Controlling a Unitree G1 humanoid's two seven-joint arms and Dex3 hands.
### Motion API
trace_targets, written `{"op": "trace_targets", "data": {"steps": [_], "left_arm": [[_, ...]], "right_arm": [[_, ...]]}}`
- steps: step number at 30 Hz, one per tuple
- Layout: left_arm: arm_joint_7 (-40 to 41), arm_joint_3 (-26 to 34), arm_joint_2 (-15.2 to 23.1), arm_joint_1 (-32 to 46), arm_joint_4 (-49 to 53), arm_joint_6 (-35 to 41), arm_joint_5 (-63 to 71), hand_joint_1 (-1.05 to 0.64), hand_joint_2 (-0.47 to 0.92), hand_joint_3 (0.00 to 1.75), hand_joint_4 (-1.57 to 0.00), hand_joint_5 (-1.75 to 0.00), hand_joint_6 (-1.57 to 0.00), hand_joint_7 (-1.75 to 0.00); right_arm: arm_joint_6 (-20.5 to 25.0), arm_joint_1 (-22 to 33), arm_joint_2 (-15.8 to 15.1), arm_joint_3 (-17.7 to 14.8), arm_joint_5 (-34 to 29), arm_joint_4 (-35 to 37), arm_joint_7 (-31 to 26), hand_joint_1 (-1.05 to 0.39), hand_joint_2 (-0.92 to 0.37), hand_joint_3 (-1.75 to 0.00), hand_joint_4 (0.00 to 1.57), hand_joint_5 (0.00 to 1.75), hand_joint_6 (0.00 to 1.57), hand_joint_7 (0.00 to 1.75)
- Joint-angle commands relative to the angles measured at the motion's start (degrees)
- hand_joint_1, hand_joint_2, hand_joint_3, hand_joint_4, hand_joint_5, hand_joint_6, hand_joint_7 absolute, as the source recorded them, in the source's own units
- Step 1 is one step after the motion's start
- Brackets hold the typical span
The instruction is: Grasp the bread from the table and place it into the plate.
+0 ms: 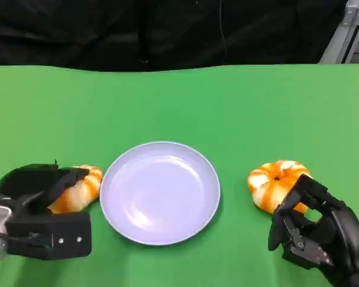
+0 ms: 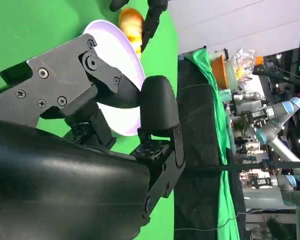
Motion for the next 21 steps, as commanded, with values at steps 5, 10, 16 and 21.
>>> {"op": "trace_targets", "data": {"steps": [5,10,16,21], "left_arm": [[2.19,0.01,0.9,0.84,0.56,-1.75,-2.18,-0.1,0.92,0.22,-1.09,-0.14,-1.05,-0.1],[4.5,1.23,1.02,2.01,-1.26,-0.83,-3.49,-0.02,0.92,0.2,-0.64,-1.57,-0.66,-1.27],[4.41,4.19,2.79,3.9,-6.99,0.22,-5.5,-0.01,0.92,0.29,-0.58,-1.74,-0.43,-1.71],[4.54,6.41,3.81,5.41,-12.5,4.45,-5.01,-0.04,0.92,0.25,-0.62,-1.75,-0.44,-1.72]], "right_arm": [[0.12,0.34,-0.64,-0.35,0.22,-0.88,-0.47,-0.13,-0.61,-1.09,0.85,1.75,0.62,1.75],[-0.19,0.13,-0.84,-0.56,1.11,-0.28,0.6,-0.12,-0.61,-1.1,0.85,1.75,0.62,1.75],[-1.02,0.19,-0.88,-0.65,0.37,0.01,0.42,-0.13,-0.61,-1.1,0.85,1.75,0.61,1.75],[-0.9,0.19,-0.93,-0.69,0.21,-0.03,0.3,-0.13,-0.61,-1.1,0.85,1.75,0.61,1.75]]}}
